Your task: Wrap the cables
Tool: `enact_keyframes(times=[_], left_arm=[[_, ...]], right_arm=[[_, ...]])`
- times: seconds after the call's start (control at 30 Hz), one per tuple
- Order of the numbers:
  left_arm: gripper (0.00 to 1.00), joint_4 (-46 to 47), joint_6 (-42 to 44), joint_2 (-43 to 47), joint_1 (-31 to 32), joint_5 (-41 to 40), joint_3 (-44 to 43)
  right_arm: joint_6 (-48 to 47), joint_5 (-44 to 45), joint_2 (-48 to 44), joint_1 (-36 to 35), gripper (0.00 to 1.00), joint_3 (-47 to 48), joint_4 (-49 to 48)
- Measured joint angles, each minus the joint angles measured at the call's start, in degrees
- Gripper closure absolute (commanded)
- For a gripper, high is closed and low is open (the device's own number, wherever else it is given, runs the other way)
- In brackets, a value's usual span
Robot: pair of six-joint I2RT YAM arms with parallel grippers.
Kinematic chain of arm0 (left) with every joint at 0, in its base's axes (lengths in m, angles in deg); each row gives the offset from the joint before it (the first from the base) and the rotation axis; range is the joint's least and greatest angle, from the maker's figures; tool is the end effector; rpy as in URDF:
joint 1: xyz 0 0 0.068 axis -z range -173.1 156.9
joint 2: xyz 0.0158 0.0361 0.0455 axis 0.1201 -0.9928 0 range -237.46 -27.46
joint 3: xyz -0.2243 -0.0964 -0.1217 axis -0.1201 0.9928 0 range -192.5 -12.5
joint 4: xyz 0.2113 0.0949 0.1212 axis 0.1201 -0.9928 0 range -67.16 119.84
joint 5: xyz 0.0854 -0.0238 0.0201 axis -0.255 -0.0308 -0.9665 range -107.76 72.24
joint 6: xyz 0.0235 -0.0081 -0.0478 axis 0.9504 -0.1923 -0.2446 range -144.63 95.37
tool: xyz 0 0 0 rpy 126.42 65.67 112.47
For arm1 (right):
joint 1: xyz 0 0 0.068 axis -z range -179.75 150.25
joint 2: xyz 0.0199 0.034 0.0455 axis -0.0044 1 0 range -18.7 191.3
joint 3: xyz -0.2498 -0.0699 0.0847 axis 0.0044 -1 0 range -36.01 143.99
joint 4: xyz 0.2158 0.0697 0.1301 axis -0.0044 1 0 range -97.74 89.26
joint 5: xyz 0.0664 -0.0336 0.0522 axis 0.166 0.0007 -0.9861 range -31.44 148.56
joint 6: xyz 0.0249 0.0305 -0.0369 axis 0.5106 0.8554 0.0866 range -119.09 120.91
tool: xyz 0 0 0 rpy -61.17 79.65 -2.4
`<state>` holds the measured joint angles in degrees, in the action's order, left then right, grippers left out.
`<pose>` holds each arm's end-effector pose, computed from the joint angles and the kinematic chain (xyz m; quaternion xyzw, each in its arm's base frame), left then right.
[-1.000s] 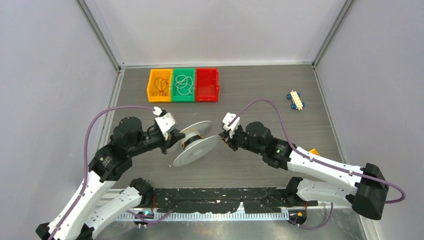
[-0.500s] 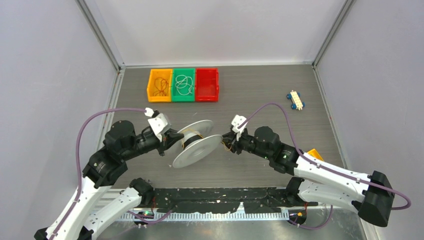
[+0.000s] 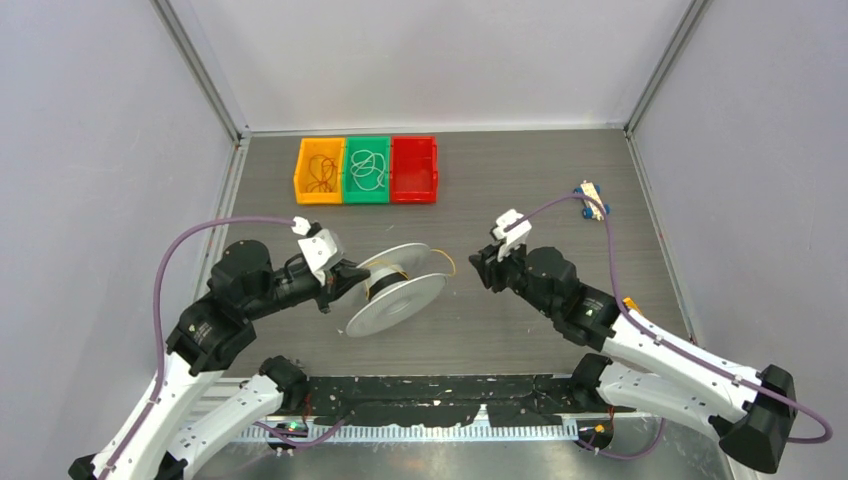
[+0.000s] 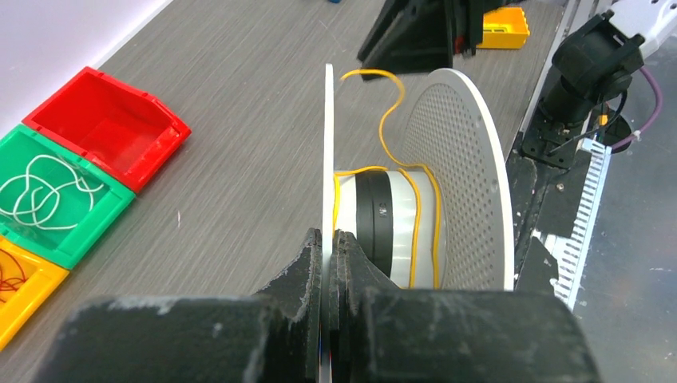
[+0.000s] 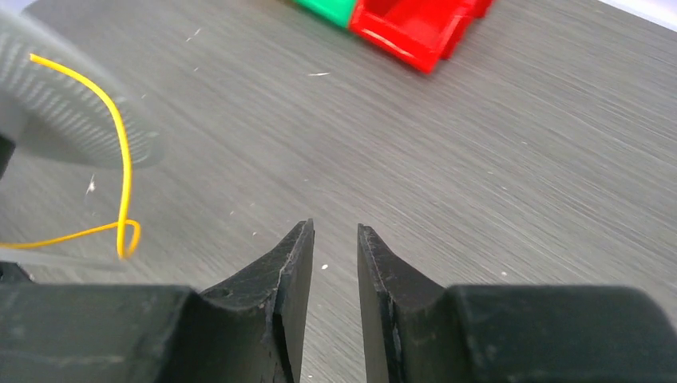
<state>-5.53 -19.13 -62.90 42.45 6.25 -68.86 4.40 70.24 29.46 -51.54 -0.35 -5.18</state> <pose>0.0856 -0.0788 0.3835 0.3904 0.6794 -0.3142 0.5360 0.1301 0.1537 0.2873 -0.2666 0.7458 0.2091 0.5735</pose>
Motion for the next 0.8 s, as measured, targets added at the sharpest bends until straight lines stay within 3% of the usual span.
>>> enact_keyframes(times=[0.17,0.4,0.53,0.67,0.8], left_arm=[[1.0,-0.31,1.53,0.24,0.0,0.81,0.02],[1.0,-0.35,3.67,1.01,0.0,2.47,0.02],[1.0,-0.96,2.86,-0.17,0.0,4.04,-0.31],[1.0,-2.47,0.66,-2.21,-0.04,5.49,-2.34],[1.0,-2.71,-1.73,-3.02,-0.07,6.93,-4.02]], right_arm=[[3.06,-1.11,-5.31,3.06,0.65,1.03,3.13],[4.66,-9.68,-11.54,3.61,0.49,2.56,2.49],[-4.81,-15.34,-17.84,3.61,0.45,-1.79,-4.39],[-20.35,-22.16,-23.56,3.65,0.43,-9.7,-10.93],[-35.15,-28.06,-23.93,3.65,0.42,-12.22,-11.28]])
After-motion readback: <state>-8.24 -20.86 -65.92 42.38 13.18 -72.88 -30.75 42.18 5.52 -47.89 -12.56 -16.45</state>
